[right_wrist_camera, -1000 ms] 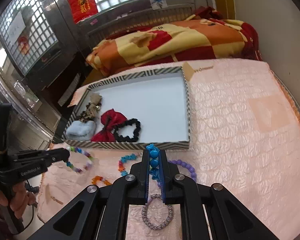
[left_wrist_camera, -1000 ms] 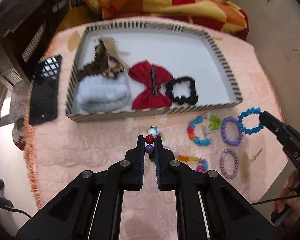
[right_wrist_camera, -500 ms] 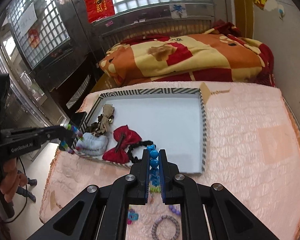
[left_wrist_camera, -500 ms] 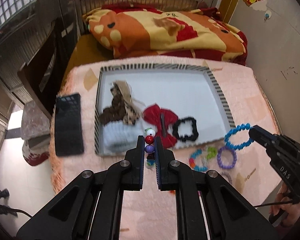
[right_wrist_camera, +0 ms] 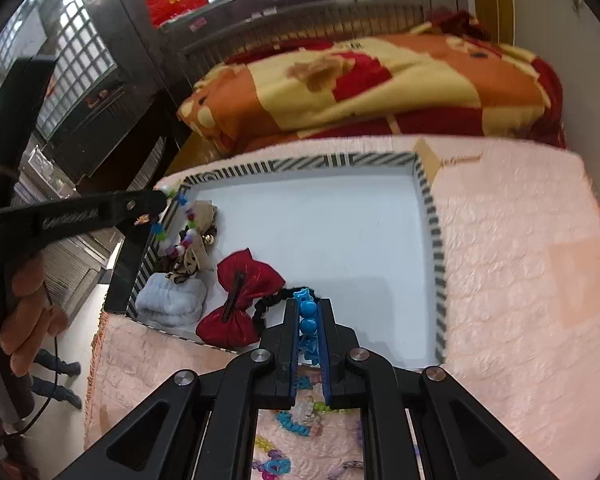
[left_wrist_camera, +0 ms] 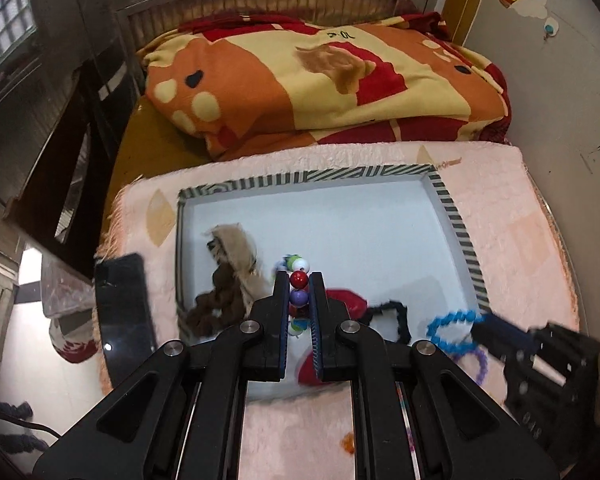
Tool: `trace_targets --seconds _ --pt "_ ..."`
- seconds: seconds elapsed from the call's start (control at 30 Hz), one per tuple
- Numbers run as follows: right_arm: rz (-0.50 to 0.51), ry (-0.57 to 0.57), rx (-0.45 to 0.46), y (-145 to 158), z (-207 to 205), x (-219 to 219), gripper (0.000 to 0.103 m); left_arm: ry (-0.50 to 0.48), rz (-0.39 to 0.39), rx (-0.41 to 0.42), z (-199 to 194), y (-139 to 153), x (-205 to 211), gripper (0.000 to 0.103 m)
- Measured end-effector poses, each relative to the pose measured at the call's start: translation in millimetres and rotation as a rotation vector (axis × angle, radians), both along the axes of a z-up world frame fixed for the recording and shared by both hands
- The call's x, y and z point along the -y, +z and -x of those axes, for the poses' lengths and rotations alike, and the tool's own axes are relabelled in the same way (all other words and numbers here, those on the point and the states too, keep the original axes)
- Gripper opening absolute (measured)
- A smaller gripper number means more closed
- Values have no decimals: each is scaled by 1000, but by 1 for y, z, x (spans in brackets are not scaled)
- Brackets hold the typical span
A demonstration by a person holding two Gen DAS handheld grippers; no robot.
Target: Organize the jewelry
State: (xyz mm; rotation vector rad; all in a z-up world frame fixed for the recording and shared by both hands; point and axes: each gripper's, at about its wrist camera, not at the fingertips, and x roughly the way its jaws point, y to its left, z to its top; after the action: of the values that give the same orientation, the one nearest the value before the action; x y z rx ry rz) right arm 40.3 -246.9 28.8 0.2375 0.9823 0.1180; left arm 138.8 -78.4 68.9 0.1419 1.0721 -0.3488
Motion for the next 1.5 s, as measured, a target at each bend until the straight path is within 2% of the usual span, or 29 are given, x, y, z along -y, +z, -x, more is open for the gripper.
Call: trace_targets --seconds 0.23,0.5,0.6,0.8,0.87,0.93,1.0,1.07,1.17,1.37,1.5 --pt "42 -52 -84 -30 -20 17 8 -30 3 -53 -29 -26 22 8" --pt "88 -82 -150 -59 -41 31 8 15 -46 -98 -62 -63 16 8" --pt "97 -83 -161 -65 -46 30 8 34 -77 -97 -72 -74 10 8" --pt "150 -67 -175 -67 -50 25 8 72 -85 -121 -85 -92 2 8" --pt "145 -75 -169 -65 -49 26 13 82 -77 -131 -87 -96 -1 9" --pt "128 -86 -154 -60 -48 27 19 90 -73 -138 -89 -98 -3 11" --pt "112 -94 -131 -54 -45 28 27 92 -68 -141 -89 -98 -4 26" --pt "104 -96 -122 -50 -43 27 29 88 -62 -131 -86 -95 -4 36" --pt "91 -101 -116 -46 -41 26 29 88 -70 -110 -82 -90 -4 44" --pt "78 -117 -106 -42 -38 20 38 89 -78 -57 -66 -73 -2 48" --pt "73 -130 -103 -39 -37 18 41 88 -74 -27 -52 -62 -1 48"
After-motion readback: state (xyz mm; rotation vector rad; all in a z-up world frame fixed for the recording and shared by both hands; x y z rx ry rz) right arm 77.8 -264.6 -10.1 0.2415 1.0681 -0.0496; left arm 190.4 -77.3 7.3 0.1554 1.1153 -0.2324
